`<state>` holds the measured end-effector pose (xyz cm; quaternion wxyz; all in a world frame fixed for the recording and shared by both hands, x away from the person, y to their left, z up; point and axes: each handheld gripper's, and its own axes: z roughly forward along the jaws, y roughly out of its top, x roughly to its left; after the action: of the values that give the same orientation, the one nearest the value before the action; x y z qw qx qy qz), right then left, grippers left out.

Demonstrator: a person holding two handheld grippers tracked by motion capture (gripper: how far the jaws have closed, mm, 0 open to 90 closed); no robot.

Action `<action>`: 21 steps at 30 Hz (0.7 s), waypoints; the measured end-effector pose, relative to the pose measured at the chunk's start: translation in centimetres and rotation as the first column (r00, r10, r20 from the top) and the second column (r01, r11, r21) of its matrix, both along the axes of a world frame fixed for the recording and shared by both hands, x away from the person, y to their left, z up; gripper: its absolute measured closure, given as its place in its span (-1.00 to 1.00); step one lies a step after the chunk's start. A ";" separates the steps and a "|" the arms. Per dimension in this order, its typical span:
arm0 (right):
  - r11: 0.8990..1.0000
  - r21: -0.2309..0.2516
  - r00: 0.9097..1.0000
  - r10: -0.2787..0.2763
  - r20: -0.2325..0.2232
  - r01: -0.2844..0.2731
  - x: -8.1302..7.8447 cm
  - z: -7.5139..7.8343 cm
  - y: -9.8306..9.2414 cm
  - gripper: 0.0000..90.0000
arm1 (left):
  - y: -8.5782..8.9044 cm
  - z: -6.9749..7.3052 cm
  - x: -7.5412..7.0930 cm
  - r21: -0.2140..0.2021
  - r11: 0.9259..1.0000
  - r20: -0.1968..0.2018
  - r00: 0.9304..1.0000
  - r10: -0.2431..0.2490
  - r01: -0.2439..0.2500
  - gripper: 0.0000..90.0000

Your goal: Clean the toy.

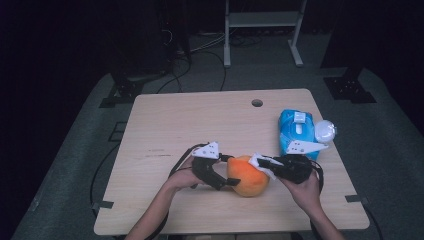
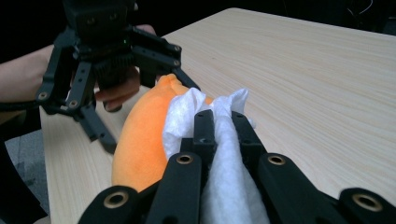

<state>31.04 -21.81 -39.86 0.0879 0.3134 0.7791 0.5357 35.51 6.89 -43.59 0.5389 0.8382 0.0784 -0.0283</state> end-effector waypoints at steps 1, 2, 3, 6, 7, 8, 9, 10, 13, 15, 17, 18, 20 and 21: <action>1.000 0.007 1.000 -0.002 -0.006 0.002 0.1 0.0 0.0 0.83 | -0.2 -0.2 -0.1 0.000 1.000 -0.001 1.000 -0.003 0.003 -0.73; 1.000 0.010 1.000 -0.002 -0.006 0.002 0.2 -0.1 0.0 0.83 | -0.3 -0.3 -0.2 0.005 1.000 0.015 1.000 0.000 0.000 -0.73; 1.000 0.016 1.000 -0.002 -0.008 0.002 0.2 -0.1 0.0 0.83 | -0.5 -0.4 -0.4 0.002 1.000 0.028 0.999 0.022 -0.022 -0.71; 1.000 0.021 1.000 -0.013 -0.008 0.014 0.4 -0.1 0.1 0.83 | -0.6 0.0 -0.8 0.013 0.998 0.042 0.997 0.065 -0.065 -0.32; 1.000 0.026 1.000 -0.017 -0.008 0.018 0.4 0.0 0.1 0.83 | -0.6 0.3 -0.9 0.021 0.997 0.046 0.996 0.075 -0.076 -0.22; 0.999 0.030 1.000 -0.019 -0.002 0.019 0.5 0.0 0.1 0.83 | -0.6 0.7 -1.0 0.023 0.995 0.055 0.994 0.091 -0.092 -0.14; 0.999 0.039 1.000 -0.025 0.000 0.025 0.6 0.2 0.2 0.83 | -0.6 1.3 -1.2 0.025 0.994 0.067 0.992 0.105 -0.107 -0.09; 0.998 0.050 1.000 -0.028 0.005 0.028 0.7 0.5 0.2 0.83 | -0.6 1.6 -1.4 0.023 0.993 0.085 0.990 0.113 -0.115 -0.05; 0.998 0.060 1.000 -0.020 0.018 0.019 1.2 1.1 0.7 0.83 | -0.2 3.2 -1.7 0.037 0.988 0.155 0.977 0.144 -0.151 -0.02; 0.996 0.087 1.000 -0.012 0.015 0.011 1.7 1.3 1.0 0.83 | 0.3 3.4 -1.6 0.054 0.984 0.181 0.971 0.157 -0.169 -0.03; 0.996 0.086 1.000 -0.007 0.003 0.007 2.2 1.1 1.4 0.83 | 0.3 2.8 -1.5 0.101 0.979 0.184 0.971 0.155 -0.175 -0.06; 0.998 0.068 1.000 -0.005 -0.014 0.006 2.5 0.7 1.8 0.83 | 0.3 2.4 -1.4 0.111 0.980 0.177 0.973 0.146 -0.167 -0.08; 0.998 0.062 0.999 0.008 -0.032 -0.006 2.6 -0.1 2.4 0.83 | 0.3 1.6 -1.4 0.090 0.983 0.139 0.979 0.148 -0.161 -0.12; 0.998 0.064 1.000 0.007 -0.030 -0.005 2.4 -0.2 2.7 0.83 | 0.2 1.6 -1.4 0.087 0.983 0.138 0.979 0.149 -0.161 -0.13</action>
<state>33.44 -19.11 -40.08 0.0644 0.3220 0.7637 0.5558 34.07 7.14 -42.03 0.5020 0.8549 0.1093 0.0727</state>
